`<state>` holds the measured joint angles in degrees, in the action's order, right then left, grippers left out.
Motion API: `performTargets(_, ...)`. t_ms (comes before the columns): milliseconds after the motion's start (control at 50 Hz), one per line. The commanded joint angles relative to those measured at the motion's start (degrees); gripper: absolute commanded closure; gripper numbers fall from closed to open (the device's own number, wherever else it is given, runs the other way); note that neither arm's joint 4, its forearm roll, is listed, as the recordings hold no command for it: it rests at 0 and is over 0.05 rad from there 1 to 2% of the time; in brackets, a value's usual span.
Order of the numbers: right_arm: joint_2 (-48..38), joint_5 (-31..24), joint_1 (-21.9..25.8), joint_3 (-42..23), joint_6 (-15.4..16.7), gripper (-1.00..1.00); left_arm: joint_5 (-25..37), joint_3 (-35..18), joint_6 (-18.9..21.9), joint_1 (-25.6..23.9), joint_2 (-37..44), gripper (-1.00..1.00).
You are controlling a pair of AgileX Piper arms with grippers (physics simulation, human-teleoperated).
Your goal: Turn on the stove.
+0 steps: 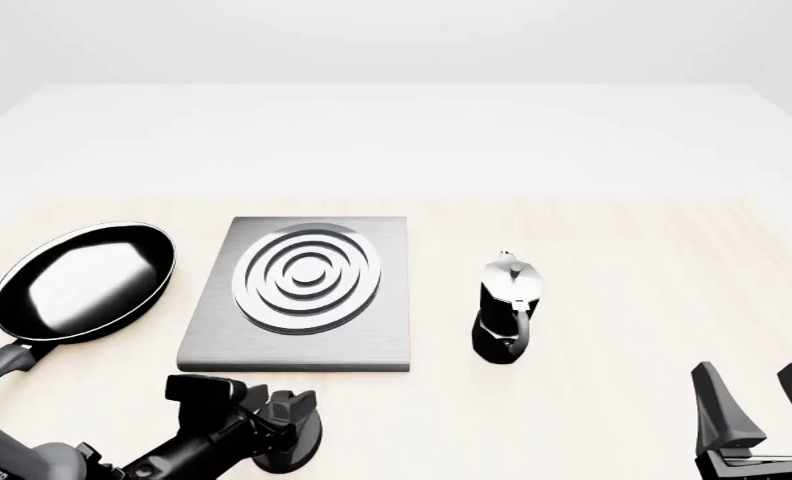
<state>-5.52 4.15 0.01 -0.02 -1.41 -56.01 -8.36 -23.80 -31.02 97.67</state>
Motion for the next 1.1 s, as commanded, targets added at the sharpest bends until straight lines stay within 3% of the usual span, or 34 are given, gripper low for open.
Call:
performTargets(20,-0.7,0.5,0.1,0.0,-0.2,-1.00,-0.8,-0.2,-0.5,0.4,3.0,-1.00)
performTargets(460,-2.3,1.7,0.5,0.0,-0.1,-1.00,6.5,-0.6,3.1,8.1,-6.0,-1.00)
performTargets(1100,-0.2,0.1,0.4,0.0,0.3,-1.00,8.4,0.8,4.1,10.6,-9.9,-1.00)
